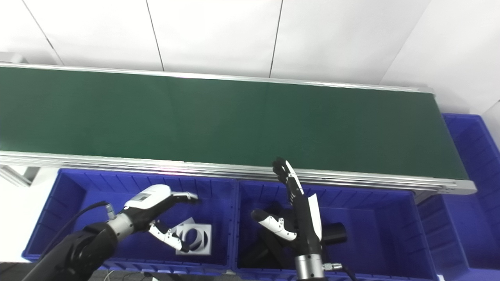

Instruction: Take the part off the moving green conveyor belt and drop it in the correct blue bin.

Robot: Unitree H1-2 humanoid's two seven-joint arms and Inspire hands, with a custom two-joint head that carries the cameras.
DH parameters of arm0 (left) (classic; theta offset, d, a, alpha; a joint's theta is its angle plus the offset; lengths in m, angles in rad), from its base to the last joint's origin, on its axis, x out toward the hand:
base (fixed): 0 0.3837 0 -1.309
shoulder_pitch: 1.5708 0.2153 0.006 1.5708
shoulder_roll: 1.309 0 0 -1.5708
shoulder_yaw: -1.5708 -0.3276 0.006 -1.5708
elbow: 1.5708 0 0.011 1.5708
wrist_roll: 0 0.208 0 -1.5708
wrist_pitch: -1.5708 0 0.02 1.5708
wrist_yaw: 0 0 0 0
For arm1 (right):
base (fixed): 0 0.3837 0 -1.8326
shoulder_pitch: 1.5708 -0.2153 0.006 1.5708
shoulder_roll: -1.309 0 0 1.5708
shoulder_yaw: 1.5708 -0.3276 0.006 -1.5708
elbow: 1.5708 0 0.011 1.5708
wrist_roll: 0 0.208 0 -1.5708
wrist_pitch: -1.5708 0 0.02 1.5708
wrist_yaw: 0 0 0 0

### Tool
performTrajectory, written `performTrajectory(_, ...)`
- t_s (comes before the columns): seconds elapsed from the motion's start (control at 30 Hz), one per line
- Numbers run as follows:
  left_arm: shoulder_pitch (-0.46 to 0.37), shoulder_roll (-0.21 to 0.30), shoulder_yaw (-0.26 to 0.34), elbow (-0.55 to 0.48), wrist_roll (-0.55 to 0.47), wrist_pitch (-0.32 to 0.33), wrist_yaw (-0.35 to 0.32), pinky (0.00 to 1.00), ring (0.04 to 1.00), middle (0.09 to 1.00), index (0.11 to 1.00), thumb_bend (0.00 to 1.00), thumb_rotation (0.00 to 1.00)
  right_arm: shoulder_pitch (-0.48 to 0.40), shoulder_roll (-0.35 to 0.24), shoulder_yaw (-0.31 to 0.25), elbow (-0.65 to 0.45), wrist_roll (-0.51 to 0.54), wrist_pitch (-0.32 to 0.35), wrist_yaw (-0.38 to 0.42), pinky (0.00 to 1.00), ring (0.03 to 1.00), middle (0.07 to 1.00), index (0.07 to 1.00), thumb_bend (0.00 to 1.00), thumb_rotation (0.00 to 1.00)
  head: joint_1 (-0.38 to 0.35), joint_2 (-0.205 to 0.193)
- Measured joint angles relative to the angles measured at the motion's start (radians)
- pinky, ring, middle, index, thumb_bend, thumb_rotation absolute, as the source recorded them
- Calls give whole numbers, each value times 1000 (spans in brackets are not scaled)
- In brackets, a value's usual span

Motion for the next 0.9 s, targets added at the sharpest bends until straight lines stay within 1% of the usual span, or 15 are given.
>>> performTrajectory(0.03, 25, -16, 28, -29, -51, 9, 2, 713, 858, 953, 958, 898, 685, 1, 0, 0, -1, 0, 1, 0, 870, 878, 883, 912, 917, 664, 0, 0)
performTrajectory(0.1, 59, -51, 62, -66, -147, 14, 2, 704, 848, 945, 951, 884, 696, 3, 0, 0, -8, -2, 11, 0, 870, 882, 885, 914, 918, 670, 3, -3)
performTrajectory(0.13, 70, -68, 70, -74, -185, 11, 3, 781, 875, 934, 943, 890, 717, 3, 0, 0, -10, -5, 14, 1, 872, 887, 884, 914, 915, 670, 3, -3)
performTrajectory(0.2, 88, -108, 84, -65, -258, -9, 7, 870, 909, 928, 938, 884, 730, 4, 0, 0, -15, -12, 17, 2, 869, 889, 881, 912, 916, 676, 11, -12)
performTrajectory(0.23, 99, -130, 96, -54, -310, -40, 11, 879, 912, 926, 936, 876, 739, 5, 0, 0, -19, -15, 17, 2, 866, 889, 881, 911, 922, 680, 11, -12)
performTrajectory(0.27, 106, -147, 102, -46, -340, -62, 16, 857, 901, 919, 930, 859, 757, 7, -1, -1, -21, -16, 18, 2, 864, 885, 884, 913, 935, 689, 12, -21)
performTrajectory(0.3, 109, -169, 106, -24, -373, -114, 27, 855, 899, 918, 928, 857, 757, 11, -2, -1, -23, -15, 22, 3, 864, 885, 885, 914, 937, 690, 12, -22)
performTrajectory(0.33, 112, -184, 108, -8, -388, -150, 35, 851, 896, 916, 926, 851, 757, 13, -4, -1, -23, -15, 27, 5, 865, 884, 886, 916, 940, 694, 12, -25)
performTrajectory(0.37, 113, -197, 107, 8, -403, -183, 43, 851, 893, 917, 924, 852, 760, 16, -6, -1, -25, -13, 33, 8, 876, 899, 898, 922, 949, 699, 18, -35)
performTrajectory(0.43, 117, -217, 103, 36, -427, -244, 48, 852, 892, 919, 924, 857, 769, 23, -13, 0, -29, -8, 59, 25, 886, 911, 906, 928, 953, 705, 18, -35)
performTrajectory(0.5, 123, -222, 96, 47, -448, -272, 48, 869, 902, 928, 932, 867, 762, 31, -22, 0, -32, -3, 79, 40, 893, 919, 911, 935, 956, 698, 23, -41)
performTrajectory(0.6, 134, -229, 97, 61, -476, -274, 56, 867, 901, 932, 940, 852, 743, 40, -36, -1, -34, 14, 86, 50, 893, 923, 920, 937, 951, 683, 29, -54)
performTrajectory(0.73, 145, -239, 90, 83, -482, -275, 90, 866, 896, 928, 939, 853, 737, 40, -57, 1, -36, 43, 95, 82, 873, 885, 906, 942, 950, 668, 29, -67)
performTrajectory(0.83, 146, -238, 64, 90, -439, -275, 154, 855, 891, 919, 935, 838, 690, 40, -72, 2, -36, 46, 97, 97, 890, 898, 913, 944, 947, 634, 26, -72)
performTrajectory(0.9, 143, -232, 43, 100, -416, -276, 194, 852, 890, 919, 935, 842, 684, 42, -77, 1, -35, 44, 97, 100, 891, 896, 911, 943, 947, 624, 18, -86)
